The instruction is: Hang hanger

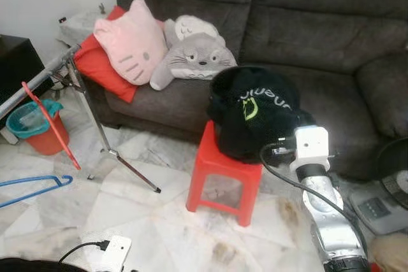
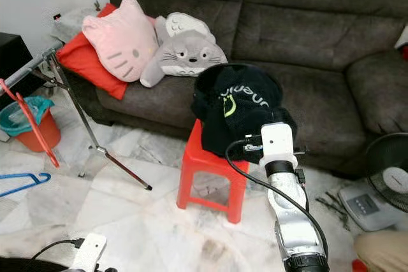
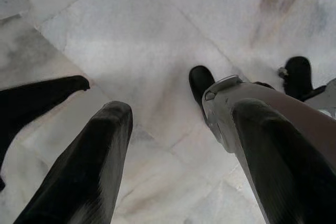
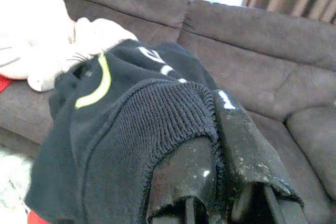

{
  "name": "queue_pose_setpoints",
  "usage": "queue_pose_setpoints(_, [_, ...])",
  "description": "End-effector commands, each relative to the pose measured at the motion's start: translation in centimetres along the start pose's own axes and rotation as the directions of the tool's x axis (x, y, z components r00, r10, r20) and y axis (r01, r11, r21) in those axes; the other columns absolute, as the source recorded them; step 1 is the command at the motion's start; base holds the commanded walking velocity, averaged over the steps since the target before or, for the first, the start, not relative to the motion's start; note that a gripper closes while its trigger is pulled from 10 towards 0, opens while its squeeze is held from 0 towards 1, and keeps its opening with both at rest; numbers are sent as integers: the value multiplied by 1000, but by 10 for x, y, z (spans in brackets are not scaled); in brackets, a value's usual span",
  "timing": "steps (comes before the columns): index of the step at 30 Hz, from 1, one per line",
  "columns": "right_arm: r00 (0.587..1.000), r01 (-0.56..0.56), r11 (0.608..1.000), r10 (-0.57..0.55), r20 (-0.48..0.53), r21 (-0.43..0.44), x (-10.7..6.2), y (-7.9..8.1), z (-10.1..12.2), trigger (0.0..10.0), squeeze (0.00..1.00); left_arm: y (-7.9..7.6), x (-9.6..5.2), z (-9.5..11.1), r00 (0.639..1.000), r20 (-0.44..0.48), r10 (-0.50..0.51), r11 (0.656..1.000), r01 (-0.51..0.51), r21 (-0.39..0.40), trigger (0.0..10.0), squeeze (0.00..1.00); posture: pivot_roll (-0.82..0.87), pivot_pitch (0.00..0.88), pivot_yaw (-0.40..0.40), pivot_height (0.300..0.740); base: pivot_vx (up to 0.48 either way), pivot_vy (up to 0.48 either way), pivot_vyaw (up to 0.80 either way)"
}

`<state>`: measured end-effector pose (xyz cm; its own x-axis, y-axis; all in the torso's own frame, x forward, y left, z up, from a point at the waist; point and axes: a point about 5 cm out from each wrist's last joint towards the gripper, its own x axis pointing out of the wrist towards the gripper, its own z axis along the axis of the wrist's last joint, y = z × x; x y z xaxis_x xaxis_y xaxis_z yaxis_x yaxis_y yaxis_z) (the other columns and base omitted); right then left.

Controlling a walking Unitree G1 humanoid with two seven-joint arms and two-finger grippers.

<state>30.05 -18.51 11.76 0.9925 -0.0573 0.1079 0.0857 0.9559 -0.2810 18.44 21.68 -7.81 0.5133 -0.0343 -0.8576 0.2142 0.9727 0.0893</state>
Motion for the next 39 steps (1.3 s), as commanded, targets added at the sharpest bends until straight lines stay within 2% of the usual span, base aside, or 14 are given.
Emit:
queue_pose_setpoints(1, [1000, 7, 1000, -7, 10, -15, 0, -4, 2, 10000, 0, -3, 0, -6, 1000, -22, -9, 1000, 9, -3, 10000, 0, -126, 0, -19, 740, -262, 0, 0])
queue_pose_setpoints(29, [999, -18, 999, 19, 29, -39, 0, -1, 5, 10000, 0, -2, 0, -5, 1000, -24, -11, 1000, 11, 8, 10000, 0, -126, 0, -15, 740, -265, 0, 0])
queue_pose_setpoints(39, [999, -18, 999, 19, 30, -42, 0, -1, 6, 10000, 0, -1, 0, -5, 999, -35, -10, 999, 11, 31, 10000, 0, -129, 0, -13, 740, 0, 0, 0])
